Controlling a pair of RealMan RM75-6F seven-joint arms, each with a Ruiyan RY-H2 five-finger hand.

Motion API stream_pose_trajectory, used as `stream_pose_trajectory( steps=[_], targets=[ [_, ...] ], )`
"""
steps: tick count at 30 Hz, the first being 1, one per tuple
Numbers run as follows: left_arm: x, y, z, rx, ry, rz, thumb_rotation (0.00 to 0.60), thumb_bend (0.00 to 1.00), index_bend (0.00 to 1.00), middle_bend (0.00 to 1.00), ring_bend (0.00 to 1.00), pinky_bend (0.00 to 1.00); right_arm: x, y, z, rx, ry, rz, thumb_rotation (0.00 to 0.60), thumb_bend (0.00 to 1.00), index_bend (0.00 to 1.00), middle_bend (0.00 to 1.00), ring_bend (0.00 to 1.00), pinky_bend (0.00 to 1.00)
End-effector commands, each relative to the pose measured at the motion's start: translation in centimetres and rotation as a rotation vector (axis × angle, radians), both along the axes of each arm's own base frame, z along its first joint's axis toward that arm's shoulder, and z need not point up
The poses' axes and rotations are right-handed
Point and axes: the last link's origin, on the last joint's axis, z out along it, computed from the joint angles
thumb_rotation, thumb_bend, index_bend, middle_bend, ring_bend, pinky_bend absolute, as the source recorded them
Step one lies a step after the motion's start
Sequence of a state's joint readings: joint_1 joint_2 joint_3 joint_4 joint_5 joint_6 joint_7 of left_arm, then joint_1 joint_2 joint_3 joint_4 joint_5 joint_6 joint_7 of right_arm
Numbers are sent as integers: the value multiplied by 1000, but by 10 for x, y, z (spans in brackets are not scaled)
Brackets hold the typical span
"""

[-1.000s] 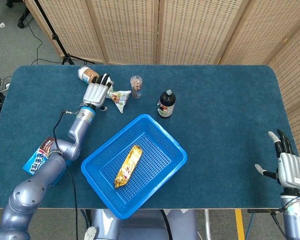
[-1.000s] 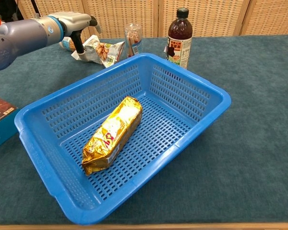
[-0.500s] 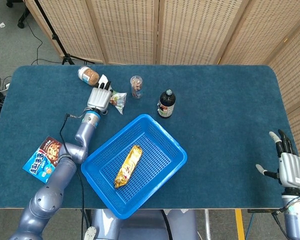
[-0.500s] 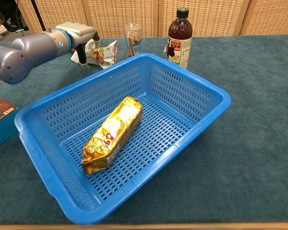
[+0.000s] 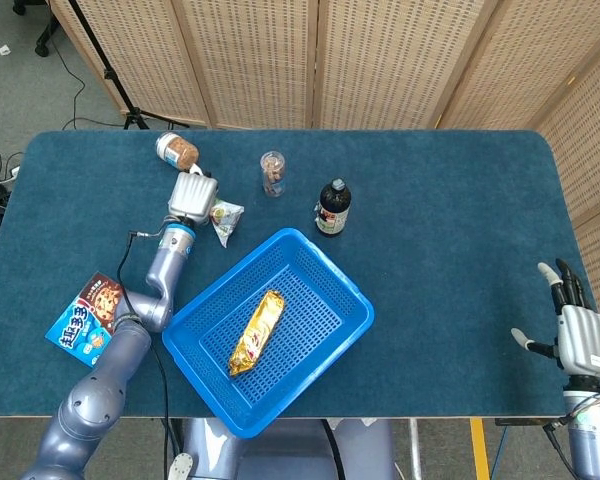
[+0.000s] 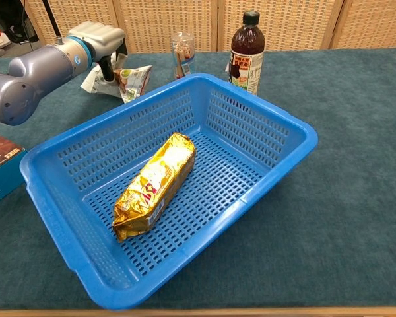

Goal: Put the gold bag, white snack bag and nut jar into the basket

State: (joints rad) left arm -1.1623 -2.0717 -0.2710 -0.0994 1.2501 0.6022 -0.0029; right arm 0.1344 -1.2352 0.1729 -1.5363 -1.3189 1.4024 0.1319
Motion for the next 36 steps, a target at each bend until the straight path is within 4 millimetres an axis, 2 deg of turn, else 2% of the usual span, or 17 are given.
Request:
stream_pose_trajectory(
  steps=[1, 10, 19, 28, 36],
  targets=[
    [2, 2, 7, 21, -21, -15, 600, 283, 799, 457, 469, 389, 0, 0, 0, 2, -2, 0, 600, 156, 93, 0, 0, 282],
    [16, 7, 32, 93, -147, -102, 600, 285, 803, 459, 470, 389, 2, 0, 1, -2, -8, 6, 600, 156, 92, 0, 0, 282],
    [42, -6, 36, 85, -312, -253, 600, 277, 803, 459, 470, 389, 4, 1, -3, 16, -12, 11, 600, 156, 92, 0, 0, 282],
    [87, -47, 25, -49, -473, -412, 600, 270, 803, 459, 470, 389, 5, 1, -4, 17, -15, 11, 600, 156, 93, 0, 0, 281],
    [114, -80, 28, -145, -569, -433, 600, 264, 803, 459, 470, 389, 5, 1, -2, 14, -24, 13, 600, 156, 93, 0, 0, 282]
  ],
)
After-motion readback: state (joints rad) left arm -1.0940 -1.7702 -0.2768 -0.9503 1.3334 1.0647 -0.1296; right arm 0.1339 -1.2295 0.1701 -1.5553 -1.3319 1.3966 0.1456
